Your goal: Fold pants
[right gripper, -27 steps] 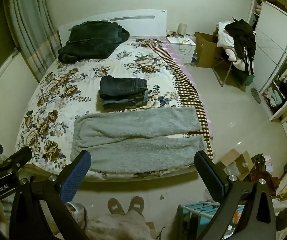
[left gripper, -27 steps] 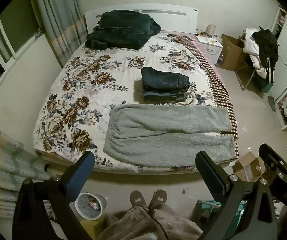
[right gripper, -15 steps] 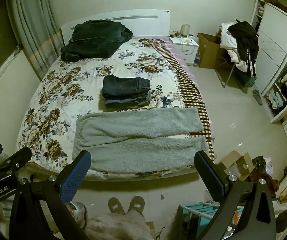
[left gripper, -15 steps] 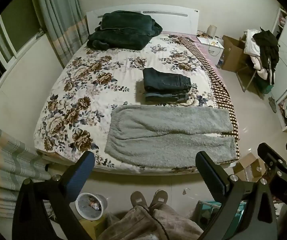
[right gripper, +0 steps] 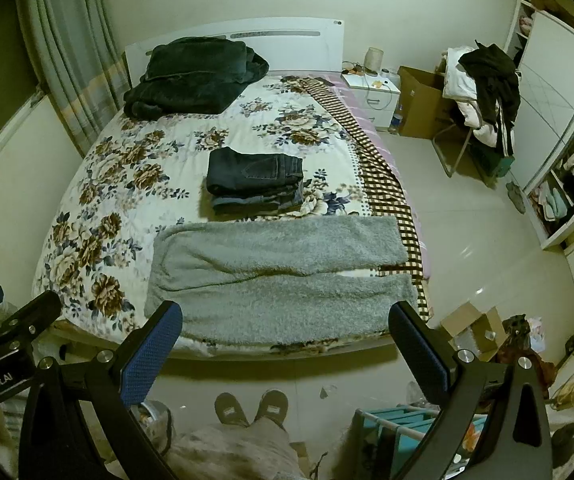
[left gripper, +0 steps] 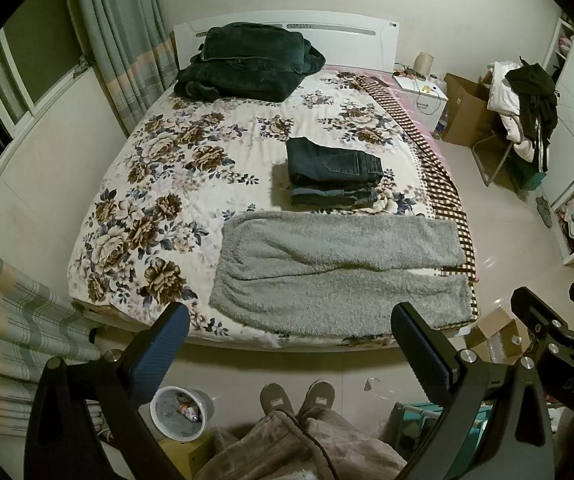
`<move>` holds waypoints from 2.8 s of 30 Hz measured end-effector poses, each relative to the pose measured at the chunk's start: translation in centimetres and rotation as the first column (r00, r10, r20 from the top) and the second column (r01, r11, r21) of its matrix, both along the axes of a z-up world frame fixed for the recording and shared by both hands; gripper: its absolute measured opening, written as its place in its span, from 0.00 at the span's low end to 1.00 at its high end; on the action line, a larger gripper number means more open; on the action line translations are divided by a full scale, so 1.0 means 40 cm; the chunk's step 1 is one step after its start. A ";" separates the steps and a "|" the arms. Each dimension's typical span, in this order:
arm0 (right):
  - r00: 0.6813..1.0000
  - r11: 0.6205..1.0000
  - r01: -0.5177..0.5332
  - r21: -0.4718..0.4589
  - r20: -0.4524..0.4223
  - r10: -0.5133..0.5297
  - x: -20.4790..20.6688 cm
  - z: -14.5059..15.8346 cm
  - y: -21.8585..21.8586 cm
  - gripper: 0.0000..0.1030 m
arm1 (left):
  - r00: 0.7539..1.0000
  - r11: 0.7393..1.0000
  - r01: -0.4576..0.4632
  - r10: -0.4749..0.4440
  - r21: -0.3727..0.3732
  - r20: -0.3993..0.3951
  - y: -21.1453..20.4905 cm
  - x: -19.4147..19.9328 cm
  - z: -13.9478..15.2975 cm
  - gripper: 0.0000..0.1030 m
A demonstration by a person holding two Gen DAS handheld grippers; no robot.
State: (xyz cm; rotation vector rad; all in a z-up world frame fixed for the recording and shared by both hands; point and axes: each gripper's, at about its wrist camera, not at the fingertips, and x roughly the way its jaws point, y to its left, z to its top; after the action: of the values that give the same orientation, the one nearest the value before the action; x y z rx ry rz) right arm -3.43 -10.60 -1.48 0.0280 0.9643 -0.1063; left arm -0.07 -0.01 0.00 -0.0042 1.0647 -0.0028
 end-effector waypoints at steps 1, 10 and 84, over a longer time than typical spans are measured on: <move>1.000 1.000 0.000 0.000 -0.001 0.000 0.005 0.000 -0.004 1.00 | 1.000 1.000 -0.001 0.001 0.002 0.001 0.000 0.000 0.000 1.00; 1.000 1.000 -0.001 -0.002 -0.003 0.001 0.005 0.000 -0.004 1.00 | 1.000 1.000 -0.001 0.001 -0.001 0.003 0.001 -0.001 0.000 1.00; 0.953 0.955 0.288 0.067 -0.119 -0.279 0.283 -0.325 -0.027 1.00 | 0.992 0.989 -0.129 0.129 0.076 0.004 0.053 0.343 -0.222 1.00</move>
State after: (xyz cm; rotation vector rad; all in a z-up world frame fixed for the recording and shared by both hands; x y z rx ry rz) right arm 7.90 -11.70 -14.49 0.2411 1.0687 -0.3354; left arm 13.63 2.12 -8.86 -0.0037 1.0637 0.1546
